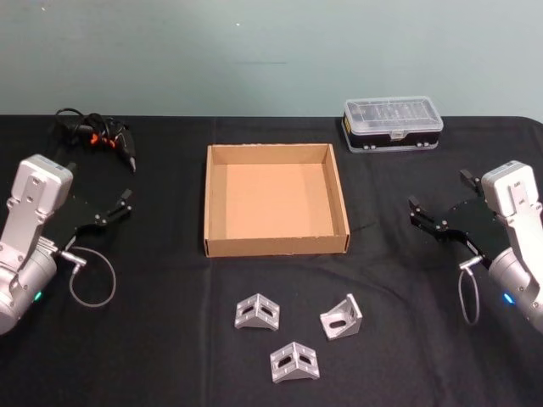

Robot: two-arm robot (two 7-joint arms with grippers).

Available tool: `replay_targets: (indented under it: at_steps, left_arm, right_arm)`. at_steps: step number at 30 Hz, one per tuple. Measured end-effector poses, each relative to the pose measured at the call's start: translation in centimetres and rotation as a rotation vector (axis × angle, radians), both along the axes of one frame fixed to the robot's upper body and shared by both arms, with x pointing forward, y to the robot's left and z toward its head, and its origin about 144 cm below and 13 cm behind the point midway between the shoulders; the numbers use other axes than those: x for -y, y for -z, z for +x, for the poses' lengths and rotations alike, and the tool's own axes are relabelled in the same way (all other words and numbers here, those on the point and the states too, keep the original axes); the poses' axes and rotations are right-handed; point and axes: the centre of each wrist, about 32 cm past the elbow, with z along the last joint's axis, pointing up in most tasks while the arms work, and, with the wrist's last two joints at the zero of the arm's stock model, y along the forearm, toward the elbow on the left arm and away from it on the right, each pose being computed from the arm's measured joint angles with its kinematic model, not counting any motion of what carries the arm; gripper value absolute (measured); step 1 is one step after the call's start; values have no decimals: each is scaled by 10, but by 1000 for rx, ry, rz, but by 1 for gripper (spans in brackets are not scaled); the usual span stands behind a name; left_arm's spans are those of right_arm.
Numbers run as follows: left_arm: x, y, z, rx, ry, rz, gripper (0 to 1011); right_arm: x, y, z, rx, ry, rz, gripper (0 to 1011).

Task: Use one hand to pick up the angle iron from the table and place it into the box.

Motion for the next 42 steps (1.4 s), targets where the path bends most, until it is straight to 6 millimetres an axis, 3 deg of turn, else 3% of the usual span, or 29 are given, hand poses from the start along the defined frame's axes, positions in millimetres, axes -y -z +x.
replay_targets:
  at_steps: [42]
  left_arm:
    - [0,0,0,0,0,0,1011]
  right_arm:
    - [0,0,0,0,0,0,1004]
